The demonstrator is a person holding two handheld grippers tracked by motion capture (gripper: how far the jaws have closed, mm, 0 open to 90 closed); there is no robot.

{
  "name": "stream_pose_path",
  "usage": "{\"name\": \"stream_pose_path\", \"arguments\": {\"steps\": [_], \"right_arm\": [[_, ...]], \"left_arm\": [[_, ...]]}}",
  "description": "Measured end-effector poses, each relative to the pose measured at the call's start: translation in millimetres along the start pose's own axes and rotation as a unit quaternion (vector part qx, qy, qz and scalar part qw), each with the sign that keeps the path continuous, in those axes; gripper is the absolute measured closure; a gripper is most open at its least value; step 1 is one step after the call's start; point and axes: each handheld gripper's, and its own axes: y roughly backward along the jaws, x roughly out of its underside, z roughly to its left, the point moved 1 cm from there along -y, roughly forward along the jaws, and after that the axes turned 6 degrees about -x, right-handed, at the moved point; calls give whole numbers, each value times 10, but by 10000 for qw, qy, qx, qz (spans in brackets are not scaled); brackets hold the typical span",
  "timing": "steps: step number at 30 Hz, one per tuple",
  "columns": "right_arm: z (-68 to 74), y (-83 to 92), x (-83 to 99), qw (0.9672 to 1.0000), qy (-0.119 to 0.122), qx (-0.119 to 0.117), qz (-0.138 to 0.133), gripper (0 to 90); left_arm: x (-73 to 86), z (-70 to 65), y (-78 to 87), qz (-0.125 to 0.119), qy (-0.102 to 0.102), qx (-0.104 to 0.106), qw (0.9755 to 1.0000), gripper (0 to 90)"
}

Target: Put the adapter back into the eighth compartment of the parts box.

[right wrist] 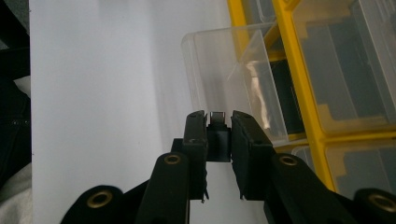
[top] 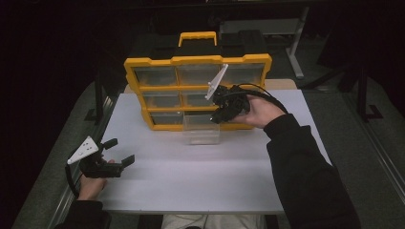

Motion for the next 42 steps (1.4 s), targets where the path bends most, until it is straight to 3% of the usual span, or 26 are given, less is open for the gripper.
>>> {"name": "stream_pose_path", "arguments": {"steps": [18,42], "right_arm": [[-56,-132,-265,9998,141,-39,104,748],[-163,-419,-334,9995,115,-48,293,748]], "left_arm": [[0,-2,10,2,-11,7,10000,0],[0,-4,11,-13,11,29,10000,0]]}}
